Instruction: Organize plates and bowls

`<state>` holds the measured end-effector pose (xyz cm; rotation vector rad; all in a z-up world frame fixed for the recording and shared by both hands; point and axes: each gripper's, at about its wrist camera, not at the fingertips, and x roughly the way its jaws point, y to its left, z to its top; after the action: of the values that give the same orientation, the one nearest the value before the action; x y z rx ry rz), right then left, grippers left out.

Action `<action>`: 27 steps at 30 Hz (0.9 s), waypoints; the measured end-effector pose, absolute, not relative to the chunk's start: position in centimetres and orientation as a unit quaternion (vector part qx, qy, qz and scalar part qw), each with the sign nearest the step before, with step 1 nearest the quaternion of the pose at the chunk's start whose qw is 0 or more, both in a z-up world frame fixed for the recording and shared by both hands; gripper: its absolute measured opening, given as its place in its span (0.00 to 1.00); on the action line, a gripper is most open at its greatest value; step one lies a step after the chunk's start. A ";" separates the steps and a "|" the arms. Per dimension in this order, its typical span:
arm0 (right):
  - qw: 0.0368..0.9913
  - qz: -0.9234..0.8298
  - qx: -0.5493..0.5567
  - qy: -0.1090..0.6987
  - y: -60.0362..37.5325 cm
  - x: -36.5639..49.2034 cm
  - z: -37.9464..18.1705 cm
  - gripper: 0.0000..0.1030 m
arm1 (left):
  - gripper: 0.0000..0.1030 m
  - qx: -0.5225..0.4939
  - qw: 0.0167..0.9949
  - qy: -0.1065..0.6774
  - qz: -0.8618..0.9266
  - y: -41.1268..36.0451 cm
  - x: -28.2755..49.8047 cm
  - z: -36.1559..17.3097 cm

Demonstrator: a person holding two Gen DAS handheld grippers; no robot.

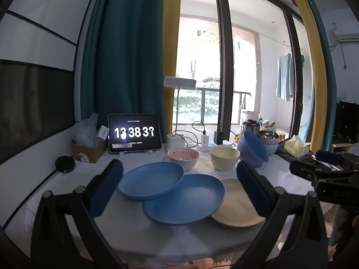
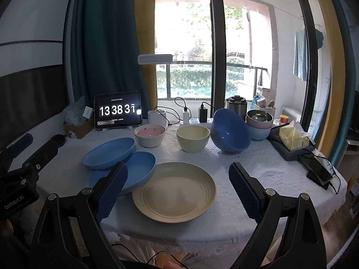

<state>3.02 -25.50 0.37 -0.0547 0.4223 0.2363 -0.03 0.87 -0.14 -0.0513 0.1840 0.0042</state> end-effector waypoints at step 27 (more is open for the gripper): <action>0.944 0.137 -0.027 0.300 -23.3 11.7 -4.7 0.91 | 0.99 -0.081 0.963 0.256 0.008 1.3 9.2 -7.3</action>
<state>11.74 -23.29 -4.71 -0.0545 0.6119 0.2797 9.22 1.28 -7.27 -0.1637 0.5194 0.0160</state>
